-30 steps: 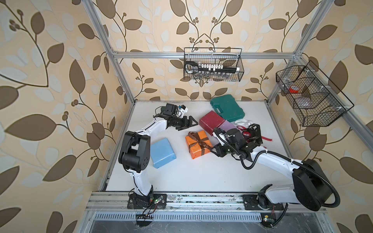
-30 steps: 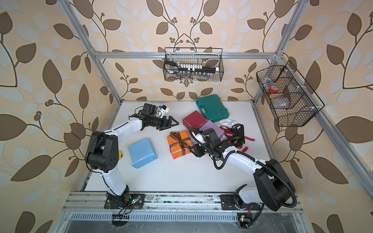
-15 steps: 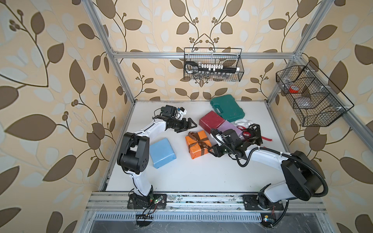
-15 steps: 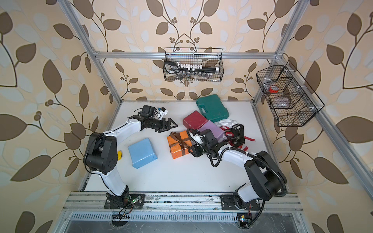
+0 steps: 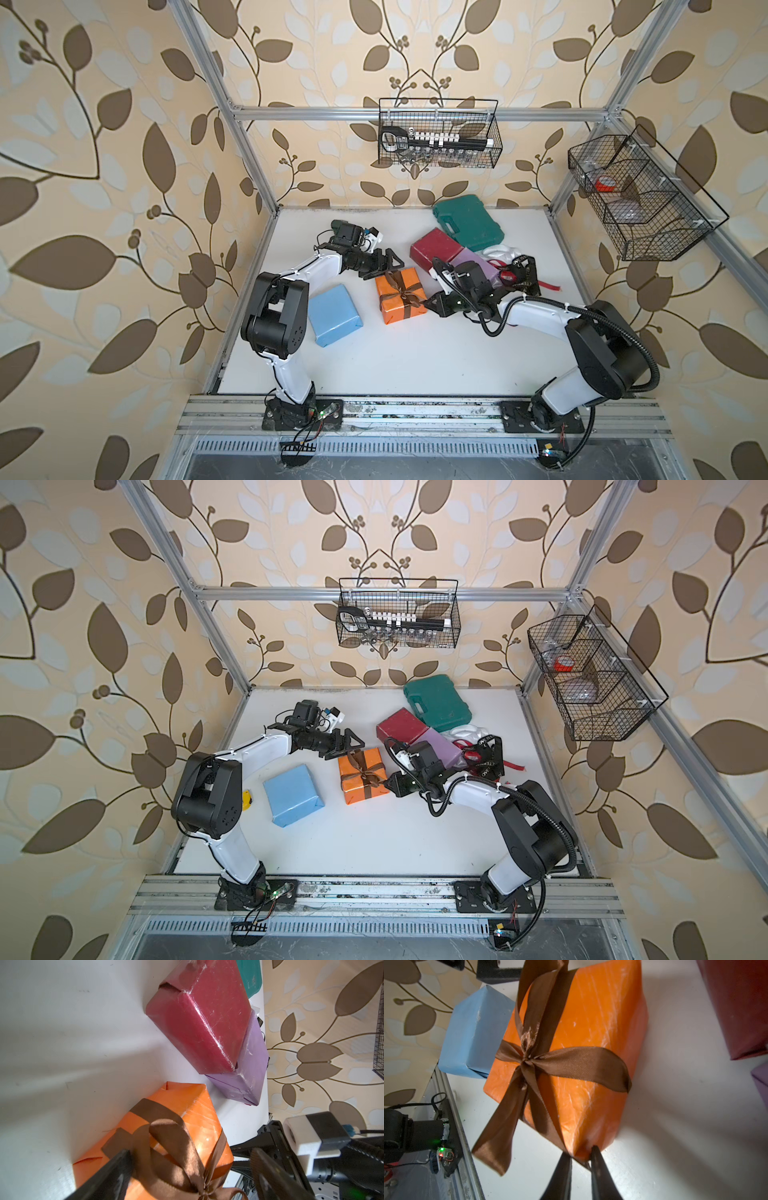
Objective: Untie the ribbon bows on the gift boxes
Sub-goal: Adjust the gift box at the center of the board.
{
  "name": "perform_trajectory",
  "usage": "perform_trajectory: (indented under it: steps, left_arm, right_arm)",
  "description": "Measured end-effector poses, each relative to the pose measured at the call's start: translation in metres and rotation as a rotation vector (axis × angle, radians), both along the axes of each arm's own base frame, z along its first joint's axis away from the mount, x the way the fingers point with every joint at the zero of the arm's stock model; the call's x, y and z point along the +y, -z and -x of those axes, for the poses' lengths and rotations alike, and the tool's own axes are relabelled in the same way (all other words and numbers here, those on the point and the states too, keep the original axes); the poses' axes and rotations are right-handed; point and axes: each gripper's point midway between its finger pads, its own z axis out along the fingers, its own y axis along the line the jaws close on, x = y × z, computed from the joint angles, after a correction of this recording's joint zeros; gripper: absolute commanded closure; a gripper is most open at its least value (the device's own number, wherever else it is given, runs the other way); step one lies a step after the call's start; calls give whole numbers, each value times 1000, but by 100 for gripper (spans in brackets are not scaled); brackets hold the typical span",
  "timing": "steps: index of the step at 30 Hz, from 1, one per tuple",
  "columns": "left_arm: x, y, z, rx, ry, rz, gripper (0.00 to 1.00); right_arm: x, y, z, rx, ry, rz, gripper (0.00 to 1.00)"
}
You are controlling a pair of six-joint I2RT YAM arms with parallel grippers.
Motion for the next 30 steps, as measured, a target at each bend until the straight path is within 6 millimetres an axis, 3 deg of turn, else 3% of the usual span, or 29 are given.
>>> perform_trajectory:
  steps: [4, 7, 15, 22, 30]
  left_arm:
    - [0, 3, 2, 13, -6, 4, 9]
    - [0, 4, 3, 19, -6, 7, 9]
    - [3, 12, 15, 54, -7, 0, 9]
    - [1, -6, 25, 60, -11, 47, 9]
    - [3, -11, 40, 76, -21, 61, 9]
  right_arm:
    - [-5, -4, -8, 1, 25, -7, 87]
    - [-8, -4, -9, 4, 32, 1, 100]
    - [-15, -16, -22, -4, 56, 13, 100]
    - [-41, -11, -34, -10, 116, 92, 99]
    - [-44, -12, -51, -41, 106, 168, 92]
